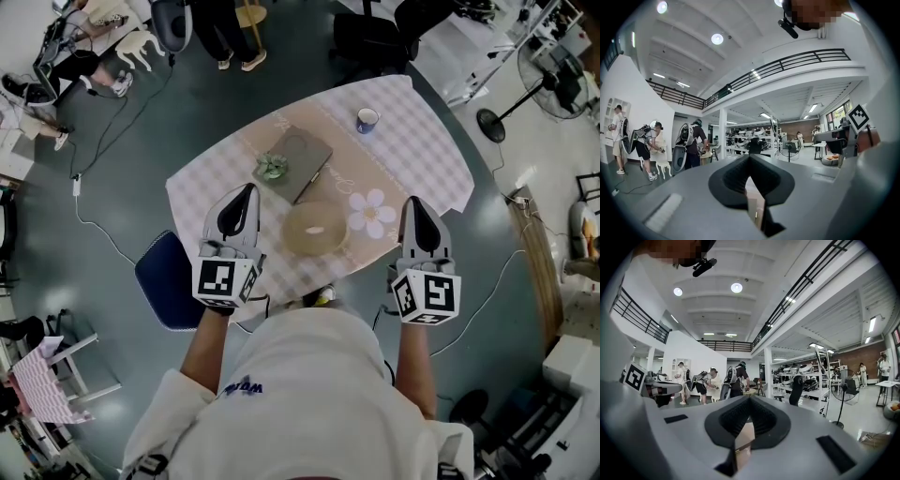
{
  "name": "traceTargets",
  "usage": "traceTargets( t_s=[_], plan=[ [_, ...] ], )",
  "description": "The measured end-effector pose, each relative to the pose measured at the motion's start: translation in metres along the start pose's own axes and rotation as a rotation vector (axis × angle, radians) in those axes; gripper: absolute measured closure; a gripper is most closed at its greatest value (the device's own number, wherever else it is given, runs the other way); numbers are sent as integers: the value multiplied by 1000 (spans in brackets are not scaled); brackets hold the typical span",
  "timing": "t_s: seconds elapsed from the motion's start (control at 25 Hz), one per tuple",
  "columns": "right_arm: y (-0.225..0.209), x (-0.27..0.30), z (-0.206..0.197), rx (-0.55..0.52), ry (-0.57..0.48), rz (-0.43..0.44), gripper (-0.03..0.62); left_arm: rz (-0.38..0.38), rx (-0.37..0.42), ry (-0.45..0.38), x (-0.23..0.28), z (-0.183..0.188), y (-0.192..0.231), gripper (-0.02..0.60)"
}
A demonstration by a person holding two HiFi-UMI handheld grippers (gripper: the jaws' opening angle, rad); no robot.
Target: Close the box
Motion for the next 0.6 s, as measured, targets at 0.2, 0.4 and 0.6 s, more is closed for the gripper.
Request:
traceTargets(
  t_s=[0.2,0.4,0.6],
  plan=[
    [1,0,-1,8,2,-1,591,1,0,5,-1,-1,1,580],
    [4,0,-1,4,5,1,591,1,-1,6,-3,-3,3,580],
    [7,-2,1,-4,7,4,591,-5,-6,7,-5,-2,3,580]
  ],
)
Point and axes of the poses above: the fingertips, and each gripper's own axes: x forward along the fingers, y to its left, z out of its top, the point moved 7 cm from there along -x, backward along the fingers, and after that the axes turned 6 degrees about -x, right-handed, at the moved point
